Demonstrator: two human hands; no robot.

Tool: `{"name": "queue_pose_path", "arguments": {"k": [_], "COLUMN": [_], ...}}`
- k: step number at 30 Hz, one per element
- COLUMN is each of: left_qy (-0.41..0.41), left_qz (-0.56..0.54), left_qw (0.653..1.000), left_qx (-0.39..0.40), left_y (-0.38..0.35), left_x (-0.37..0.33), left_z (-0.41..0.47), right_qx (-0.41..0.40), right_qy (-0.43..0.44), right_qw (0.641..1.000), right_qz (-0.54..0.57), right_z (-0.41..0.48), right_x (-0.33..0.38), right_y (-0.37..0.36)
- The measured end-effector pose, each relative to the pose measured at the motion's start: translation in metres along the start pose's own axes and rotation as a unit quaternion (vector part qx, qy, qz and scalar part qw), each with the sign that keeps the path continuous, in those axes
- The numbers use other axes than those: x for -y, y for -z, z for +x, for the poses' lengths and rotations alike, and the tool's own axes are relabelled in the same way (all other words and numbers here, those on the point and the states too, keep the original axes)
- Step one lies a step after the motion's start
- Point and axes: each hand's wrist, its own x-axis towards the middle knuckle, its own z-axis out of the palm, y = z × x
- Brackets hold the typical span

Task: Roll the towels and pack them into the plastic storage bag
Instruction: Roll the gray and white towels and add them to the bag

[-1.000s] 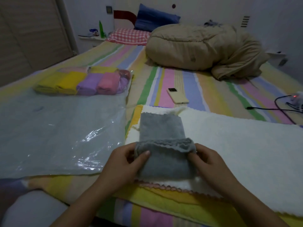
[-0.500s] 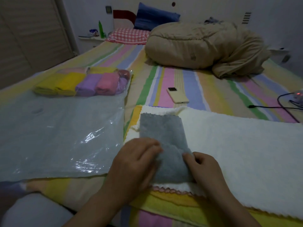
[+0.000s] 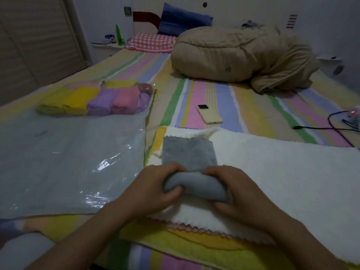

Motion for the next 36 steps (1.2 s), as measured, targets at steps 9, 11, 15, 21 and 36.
{"name": "queue_pose_path", "arguments": {"k": [9,11,15,21,36], "left_qy": [0.303,0.324,0.338,0.355,0.107], "left_qz": [-0.292,-0.269,-0.102,-0.060,-0.154], "left_qw": [0.901,0.903,0.933,0.933,0.945], "left_qx": [-0.101,-0.085,-0.064,-0.010,0.266], "left_y": [-0.004,-0.009,-0.014,-0.007,0.117], "left_x": [0.041,0.051,0.063,0.063,0.048], "left_z": [0.059,0.065,0.083,0.086,0.016], "right_qx": [-0.052,-0.037,-0.028,0.024,-0.039], "right_qy": [-0.380,-0.419,-0.472,-0.536,-0.282], "right_qw": [0.904,0.890,0.874,0.840,0.875], "right_qz": [0.188,0.173,0.112,0.076,0.392], "right_z": [0.077,0.080,0.080,0.089,0.094], "right_x": [-0.038,-0.041,-0.037,-0.021,0.111], "right_y": [-0.017,-0.020,-0.018,-0.019,0.006]}}
